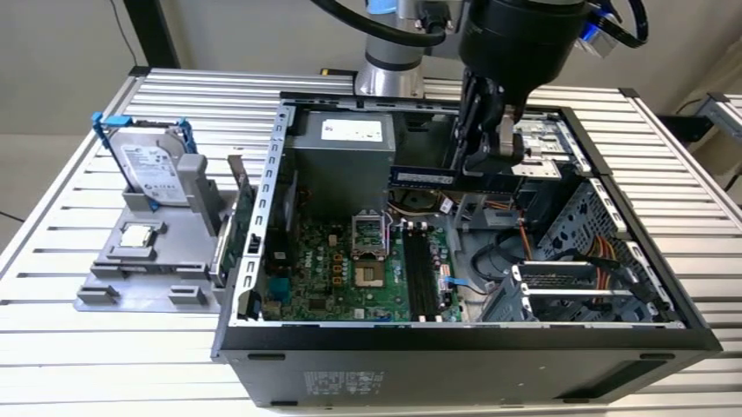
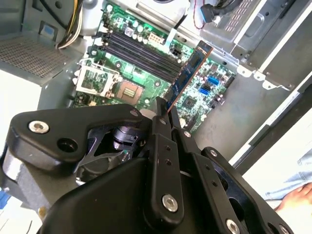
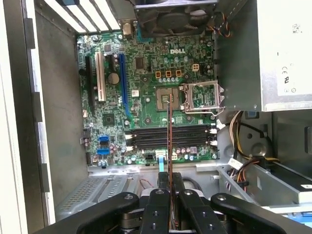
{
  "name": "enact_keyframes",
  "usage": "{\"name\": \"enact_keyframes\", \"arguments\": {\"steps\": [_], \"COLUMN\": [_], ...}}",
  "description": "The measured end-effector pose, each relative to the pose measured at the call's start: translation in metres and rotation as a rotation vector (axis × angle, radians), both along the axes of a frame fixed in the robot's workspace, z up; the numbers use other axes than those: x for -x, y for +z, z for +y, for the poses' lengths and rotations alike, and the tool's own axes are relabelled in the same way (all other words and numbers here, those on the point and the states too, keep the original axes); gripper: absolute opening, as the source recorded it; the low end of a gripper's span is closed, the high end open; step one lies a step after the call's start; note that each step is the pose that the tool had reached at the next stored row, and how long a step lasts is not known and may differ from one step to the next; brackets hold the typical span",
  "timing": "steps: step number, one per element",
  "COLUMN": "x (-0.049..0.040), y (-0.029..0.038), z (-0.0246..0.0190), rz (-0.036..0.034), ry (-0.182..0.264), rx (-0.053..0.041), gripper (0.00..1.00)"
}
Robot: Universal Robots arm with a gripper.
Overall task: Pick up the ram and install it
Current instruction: 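Pick up the ram and move it above insertion slot, then insert the ram into the slot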
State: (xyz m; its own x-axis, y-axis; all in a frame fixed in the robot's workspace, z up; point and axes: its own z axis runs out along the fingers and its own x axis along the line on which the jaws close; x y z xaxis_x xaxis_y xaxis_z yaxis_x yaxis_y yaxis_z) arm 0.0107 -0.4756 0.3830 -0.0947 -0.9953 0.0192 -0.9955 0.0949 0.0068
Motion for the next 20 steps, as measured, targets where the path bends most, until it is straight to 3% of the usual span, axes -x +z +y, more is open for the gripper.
{"name": "enact_keyframes", "arguments": {"steps": [2,10,20], "x": [-0.0011,-0.0032,-0.0136], "y": [-0.0001,-0.0001,-0.0002], "z": [0.0023,0.0203,0.0258], "rz": [0.0,0.0,0.0], "ry": [0.0,0.0,0.011], "rx": [0.0,0.0008,0.0009], "gripper": [0.0,0.0,0.0]}}
